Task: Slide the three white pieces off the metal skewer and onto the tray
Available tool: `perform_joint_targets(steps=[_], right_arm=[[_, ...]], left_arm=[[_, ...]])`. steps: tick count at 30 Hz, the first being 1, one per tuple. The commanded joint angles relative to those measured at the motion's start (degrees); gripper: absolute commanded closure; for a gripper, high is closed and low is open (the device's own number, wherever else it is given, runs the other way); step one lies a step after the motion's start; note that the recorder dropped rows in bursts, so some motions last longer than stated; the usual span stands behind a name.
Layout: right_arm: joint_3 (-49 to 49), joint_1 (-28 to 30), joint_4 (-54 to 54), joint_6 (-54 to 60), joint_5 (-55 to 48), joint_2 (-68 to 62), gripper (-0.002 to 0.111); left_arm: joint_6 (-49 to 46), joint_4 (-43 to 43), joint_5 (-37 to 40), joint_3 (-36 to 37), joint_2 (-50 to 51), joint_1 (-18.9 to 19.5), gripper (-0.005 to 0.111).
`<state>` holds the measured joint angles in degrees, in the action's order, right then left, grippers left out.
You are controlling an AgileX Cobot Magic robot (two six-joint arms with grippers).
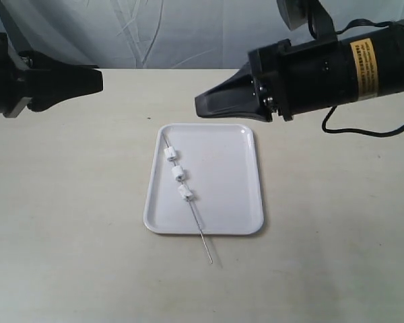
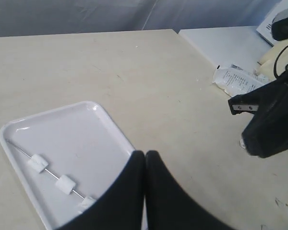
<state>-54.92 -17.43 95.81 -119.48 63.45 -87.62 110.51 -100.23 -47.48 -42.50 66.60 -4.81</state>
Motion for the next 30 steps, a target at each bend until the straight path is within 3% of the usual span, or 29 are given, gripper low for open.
perform_joint_targets(steps=[1, 5, 12, 15, 23, 30], right_arm=[[-0.2, 0.1, -11.3, -1.7, 6.5, 0.5, 0.108], [-0.2, 0.1, -18.1, 0.6, 6.5, 0.5, 0.108], [-0.2, 0.1, -16.8, 5.5, 6.5, 0.5, 0.108], [-0.2, 0.1, -15.3, 17.3, 6.5, 0.5, 0.108], [-0.2, 0.1, -9.3, 68.0, 5.9, 0.5, 0.108], [-0.2, 0.1, -9.8, 89.7, -10.4, 0.5, 0.108]], left_arm=[[-0.2, 0.3, 0.7, 0.3, 0.1, -0.5, 0.107], [-0.2, 0.3, 1.0, 0.3, 0.1, -0.5, 0.107], [-0.2, 0.3, -1.0, 0.3, 0.1, -0.5, 0.107], [-0.2, 0.3, -1.0, 0.3, 0.1, -0.5, 0.107], [-2.4, 0.3, -1.0, 0.3, 0.1, -0.5, 0.107], [-3.2, 0.3, -1.0, 0.3, 0.1, -0.5, 0.107]])
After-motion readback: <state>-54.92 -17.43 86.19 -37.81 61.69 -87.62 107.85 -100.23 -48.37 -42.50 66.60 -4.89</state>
